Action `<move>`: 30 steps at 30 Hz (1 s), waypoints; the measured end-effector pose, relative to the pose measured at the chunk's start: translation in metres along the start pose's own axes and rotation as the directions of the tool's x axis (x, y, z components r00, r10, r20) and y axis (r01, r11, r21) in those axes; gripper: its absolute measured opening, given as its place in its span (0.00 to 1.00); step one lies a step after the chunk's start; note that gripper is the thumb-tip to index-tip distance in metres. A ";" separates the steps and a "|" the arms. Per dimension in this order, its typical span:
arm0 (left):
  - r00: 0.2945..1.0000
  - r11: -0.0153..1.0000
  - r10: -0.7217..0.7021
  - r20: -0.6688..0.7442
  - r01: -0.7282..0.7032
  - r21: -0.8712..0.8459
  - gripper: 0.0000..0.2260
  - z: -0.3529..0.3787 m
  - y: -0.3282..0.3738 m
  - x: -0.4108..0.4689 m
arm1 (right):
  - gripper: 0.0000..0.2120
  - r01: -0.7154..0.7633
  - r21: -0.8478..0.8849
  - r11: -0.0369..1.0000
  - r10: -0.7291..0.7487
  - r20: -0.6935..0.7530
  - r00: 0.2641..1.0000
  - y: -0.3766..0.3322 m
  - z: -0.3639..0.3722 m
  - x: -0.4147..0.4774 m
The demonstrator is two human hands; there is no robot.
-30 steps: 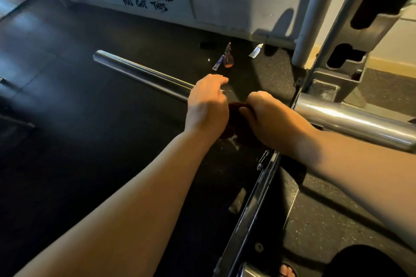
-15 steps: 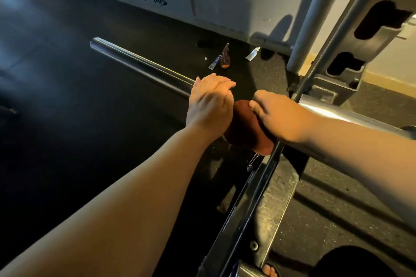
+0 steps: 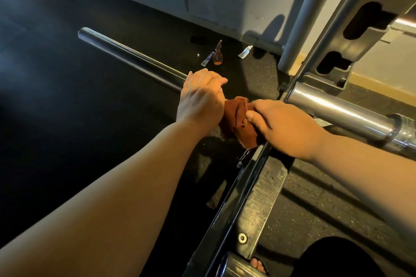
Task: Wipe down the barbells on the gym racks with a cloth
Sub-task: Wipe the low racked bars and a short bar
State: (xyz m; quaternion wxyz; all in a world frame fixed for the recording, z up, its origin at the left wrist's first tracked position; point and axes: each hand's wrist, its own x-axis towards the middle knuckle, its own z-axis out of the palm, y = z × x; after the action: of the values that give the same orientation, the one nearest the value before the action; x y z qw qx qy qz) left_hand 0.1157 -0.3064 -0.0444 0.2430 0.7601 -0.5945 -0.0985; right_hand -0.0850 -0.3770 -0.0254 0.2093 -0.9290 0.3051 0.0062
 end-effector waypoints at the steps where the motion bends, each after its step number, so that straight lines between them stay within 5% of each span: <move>1: 1.000 1.000 0.008 -0.030 -0.008 0.000 0.17 0.002 0.000 -0.001 | 0.17 -0.019 0.012 1.000 0.020 -0.060 0.998 0.006 -0.001 -0.013; 5: 0.989 0.997 0.065 -0.131 -0.058 0.055 0.16 0.007 -0.002 -0.003 | 0.15 -0.057 -0.053 0.997 0.044 -0.221 0.974 0.016 0.007 -0.051; 9: 0.990 0.995 0.075 -0.118 -0.067 0.071 0.15 0.005 -0.001 -0.002 | 0.38 0.021 -0.130 0.991 -0.045 -0.186 0.981 -0.008 0.013 -0.034; 16: 0.998 0.986 0.056 -0.030 -0.050 0.156 0.20 -0.002 0.006 -0.005 | 0.15 0.058 0.040 0.997 -0.056 -0.069 0.996 -0.020 0.012 0.029; 20: 0.999 0.987 0.036 -0.008 -0.034 0.156 0.22 -0.004 0.008 -0.005 | 0.16 0.004 -0.041 0.999 -0.005 -0.021 1.000 -0.001 0.008 -0.006; 26: 0.990 0.989 0.070 -0.125 -0.052 0.137 0.14 0.003 0.005 -0.004 | 0.23 -0.102 -0.405 0.908 0.019 -0.204 0.979 0.011 0.005 -0.073; 30: 0.992 0.952 0.037 -0.117 0.000 0.305 0.16 0.007 0.022 -0.006 | 0.24 -0.109 -0.335 0.936 0.055 -0.166 0.985 -0.011 0.016 -0.041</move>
State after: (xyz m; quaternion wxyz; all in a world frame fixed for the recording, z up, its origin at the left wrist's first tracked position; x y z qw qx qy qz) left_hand 0.0927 -0.3067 -0.0407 0.1596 0.7874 -0.5939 0.0429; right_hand -0.1107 -0.3393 -0.0305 0.0199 -0.9353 0.3533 -0.0037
